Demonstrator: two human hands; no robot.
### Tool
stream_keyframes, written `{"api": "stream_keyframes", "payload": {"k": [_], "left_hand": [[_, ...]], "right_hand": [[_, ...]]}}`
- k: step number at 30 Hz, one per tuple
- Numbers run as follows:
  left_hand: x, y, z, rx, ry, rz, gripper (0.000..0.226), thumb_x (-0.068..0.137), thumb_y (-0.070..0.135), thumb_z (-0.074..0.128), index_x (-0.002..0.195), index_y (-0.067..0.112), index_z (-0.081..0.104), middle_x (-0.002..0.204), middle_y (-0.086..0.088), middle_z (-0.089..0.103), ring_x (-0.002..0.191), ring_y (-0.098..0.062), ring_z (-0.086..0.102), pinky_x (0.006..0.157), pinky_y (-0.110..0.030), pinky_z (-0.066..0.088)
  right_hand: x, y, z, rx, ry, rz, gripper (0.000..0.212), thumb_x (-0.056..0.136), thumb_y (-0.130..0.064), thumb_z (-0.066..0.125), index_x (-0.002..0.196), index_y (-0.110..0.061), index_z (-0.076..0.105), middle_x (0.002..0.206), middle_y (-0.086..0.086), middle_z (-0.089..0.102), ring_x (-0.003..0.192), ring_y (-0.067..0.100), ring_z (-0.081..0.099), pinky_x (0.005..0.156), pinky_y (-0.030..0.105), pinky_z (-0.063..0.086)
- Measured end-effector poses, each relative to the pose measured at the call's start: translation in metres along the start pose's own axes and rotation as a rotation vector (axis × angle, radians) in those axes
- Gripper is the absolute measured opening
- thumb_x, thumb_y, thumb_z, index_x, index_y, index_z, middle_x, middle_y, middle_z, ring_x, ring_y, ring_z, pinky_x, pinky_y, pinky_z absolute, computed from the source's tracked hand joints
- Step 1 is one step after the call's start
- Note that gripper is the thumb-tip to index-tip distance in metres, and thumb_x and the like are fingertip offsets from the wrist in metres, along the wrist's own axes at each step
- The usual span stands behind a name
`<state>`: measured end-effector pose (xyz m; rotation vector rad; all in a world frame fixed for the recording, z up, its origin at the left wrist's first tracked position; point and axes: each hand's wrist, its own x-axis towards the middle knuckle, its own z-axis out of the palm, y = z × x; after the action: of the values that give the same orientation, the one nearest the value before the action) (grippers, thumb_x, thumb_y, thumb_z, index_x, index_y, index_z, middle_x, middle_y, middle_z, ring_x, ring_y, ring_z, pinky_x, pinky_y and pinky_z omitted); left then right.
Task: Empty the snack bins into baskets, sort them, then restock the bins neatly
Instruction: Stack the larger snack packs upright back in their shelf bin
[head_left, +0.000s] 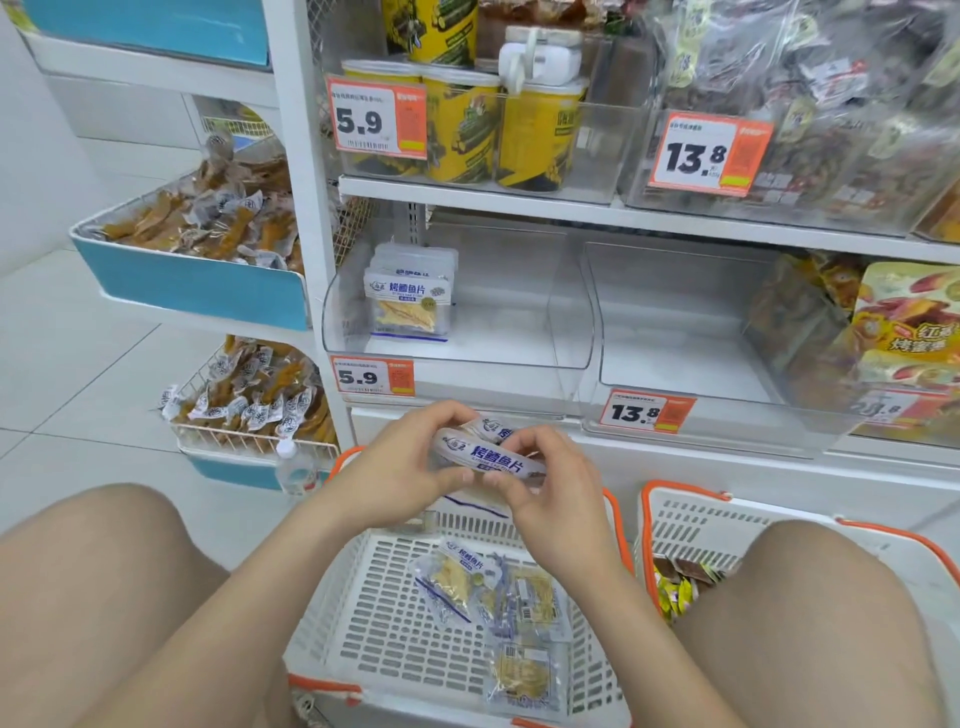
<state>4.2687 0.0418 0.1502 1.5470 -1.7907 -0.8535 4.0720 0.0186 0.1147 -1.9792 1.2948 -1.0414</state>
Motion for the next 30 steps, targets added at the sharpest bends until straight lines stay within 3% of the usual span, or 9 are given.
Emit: {"api": "stream_keyframes", "payload": {"k": [2,5,8,12,15,19,22,24,30], "left_hand": [[0.001,0.002,-0.008,-0.159,0.031,-0.057,0.042,0.091,0.019,0.081,0.126,0.033,0.062,0.124,0.021,0.065,0.117,0.017,0.054,0.098,-0.013,0.044],[0.001,0.001,-0.017,-0.407,0.042,-0.107,0.037,0.089,0.023,0.083,0.123,0.03,0.069,0.121,0.009,0.073,0.112,-0.009,0.068,0.094,-0.028,0.054],[0.001,0.003,-0.02,-0.554,0.029,-0.153,0.034,0.09,0.021,0.081,0.122,0.024,0.069,0.115,0.004,0.076,0.099,-0.013,0.068,0.084,-0.031,0.052],[0.002,0.002,-0.018,-0.669,0.064,-0.219,0.053,0.082,0.016,0.086,0.129,0.025,0.063,0.124,-0.004,0.074,0.116,-0.027,0.07,0.097,-0.047,0.059],[0.003,0.004,-0.019,-0.726,0.134,-0.226,0.059,0.079,0.023,0.087,0.133,0.028,0.062,0.13,-0.007,0.07,0.117,-0.032,0.07,0.098,-0.054,0.058],[0.003,0.008,-0.021,-0.798,0.077,-0.182,0.055,0.095,0.012,0.075,0.145,0.028,0.055,0.139,-0.004,0.067,0.121,-0.036,0.068,0.108,-0.065,0.047],[0.003,0.018,-0.023,-0.824,0.082,-0.138,0.057,0.101,-0.01,0.056,0.147,0.023,0.053,0.137,-0.005,0.069,0.123,-0.034,0.068,0.108,-0.056,0.05],[0.006,0.025,-0.027,-0.804,0.113,-0.145,0.062,0.097,-0.017,0.055,0.143,0.024,0.056,0.129,-0.007,0.073,0.116,-0.036,0.07,0.099,-0.053,0.054],[0.033,0.033,-0.055,-0.903,0.318,-0.288,0.055,0.074,-0.015,0.045,0.124,-0.003,0.063,0.117,-0.023,0.074,0.111,-0.041,0.071,0.1,-0.055,0.057]], "right_hand": [[0.003,-0.007,-0.002,0.04,0.062,-0.045,0.024,0.086,-0.015,0.082,0.096,-0.029,0.064,0.099,-0.015,0.066,0.099,0.0,0.059,0.079,0.006,0.038],[0.007,-0.013,-0.005,0.132,0.118,-0.053,0.027,0.088,-0.011,0.08,0.098,-0.03,0.064,0.102,-0.015,0.068,0.101,0.005,0.063,0.081,0.012,0.043],[0.011,-0.013,-0.004,0.288,0.171,-0.014,0.029,0.087,-0.008,0.081,0.098,-0.03,0.066,0.101,-0.011,0.071,0.099,0.013,0.067,0.088,0.032,0.052],[0.011,-0.011,0.006,0.527,0.212,0.098,0.03,0.088,-0.012,0.082,0.103,-0.033,0.067,0.114,-0.002,0.069,0.108,0.021,0.067,0.094,0.055,0.055],[0.015,-0.016,0.01,0.483,0.201,0.085,0.042,0.091,-0.026,0.081,0.124,-0.042,0.06,0.136,0.0,0.053,0.127,0.018,0.057,0.103,0.05,0.054],[0.028,-0.033,0.014,0.724,0.087,0.287,0.09,0.09,-0.035,0.079,0.158,-0.045,0.02,0.152,-0.019,0.038,0.128,-0.009,0.053,0.105,0.034,0.048],[0.036,-0.036,0.017,0.71,0.025,0.302,0.075,0.094,-0.045,0.071,0.154,-0.028,0.028,0.151,-0.003,0.057,0.13,0.009,0.061,0.109,0.042,0.052],[0.04,-0.042,0.011,0.665,-0.064,0.211,0.061,0.102,-0.038,0.063,0.151,-0.031,0.027,0.14,-0.009,0.065,0.128,0.007,0.062,0.109,0.037,0.052],[0.07,-0.043,0.004,0.545,-0.116,0.085,0.086,0.099,-0.016,0.071,0.159,-0.032,0.012,0.145,-0.007,0.06,0.131,0.008,0.06,0.115,0.044,0.047]]}}
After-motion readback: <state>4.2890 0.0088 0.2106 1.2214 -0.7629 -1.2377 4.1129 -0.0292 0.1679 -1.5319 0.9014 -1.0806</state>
